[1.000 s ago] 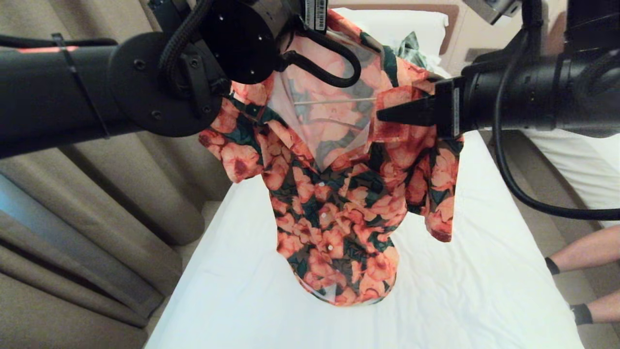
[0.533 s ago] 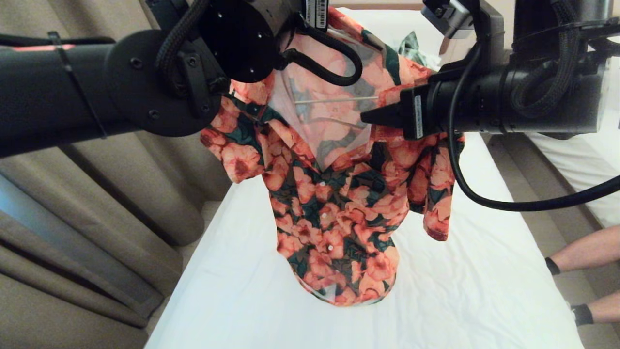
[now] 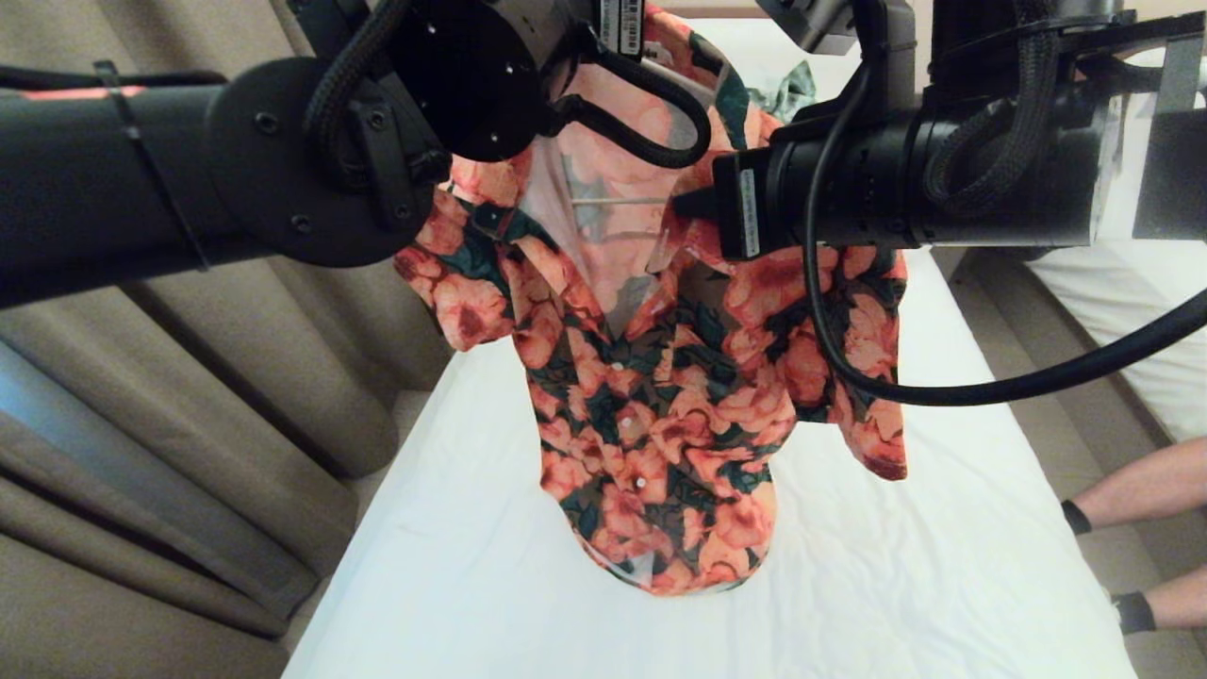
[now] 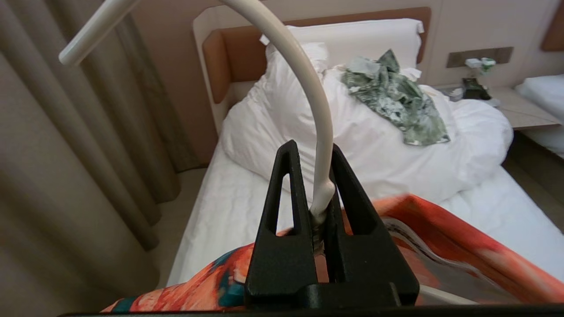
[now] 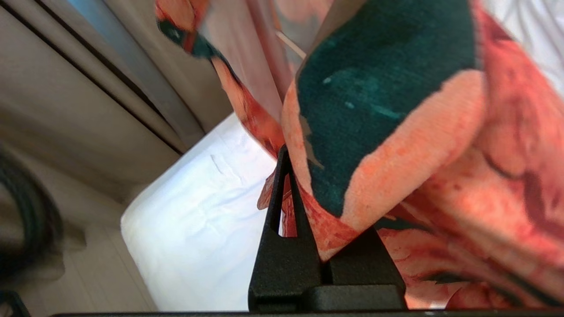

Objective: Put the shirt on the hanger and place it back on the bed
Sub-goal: Take the clothes hanger out of the clothes

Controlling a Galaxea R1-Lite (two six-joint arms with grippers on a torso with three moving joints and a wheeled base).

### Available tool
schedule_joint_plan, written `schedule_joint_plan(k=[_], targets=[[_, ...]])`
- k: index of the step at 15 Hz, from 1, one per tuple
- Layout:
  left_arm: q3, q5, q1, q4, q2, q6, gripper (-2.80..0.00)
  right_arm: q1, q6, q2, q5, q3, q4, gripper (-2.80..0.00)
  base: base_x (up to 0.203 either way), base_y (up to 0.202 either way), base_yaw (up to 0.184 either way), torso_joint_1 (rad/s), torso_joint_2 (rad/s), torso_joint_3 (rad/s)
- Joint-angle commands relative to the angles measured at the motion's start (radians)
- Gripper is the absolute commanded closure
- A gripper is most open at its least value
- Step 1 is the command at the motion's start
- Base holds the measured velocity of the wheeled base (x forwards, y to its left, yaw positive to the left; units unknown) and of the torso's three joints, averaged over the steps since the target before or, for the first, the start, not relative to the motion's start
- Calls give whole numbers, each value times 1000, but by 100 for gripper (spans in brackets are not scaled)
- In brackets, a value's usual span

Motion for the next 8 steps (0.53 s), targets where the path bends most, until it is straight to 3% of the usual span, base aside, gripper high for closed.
schedule_joint_plan(k=[1, 8], targets=[[-1, 2, -23, -2, 5, 2, 0, 10, 0, 25, 1, -23, 2, 0, 0, 0, 0, 0, 0, 0], [-2, 2, -54, 1, 7, 2, 0, 14, 0, 26, 2, -44, 10, 0, 0, 0, 0, 0, 0, 0]])
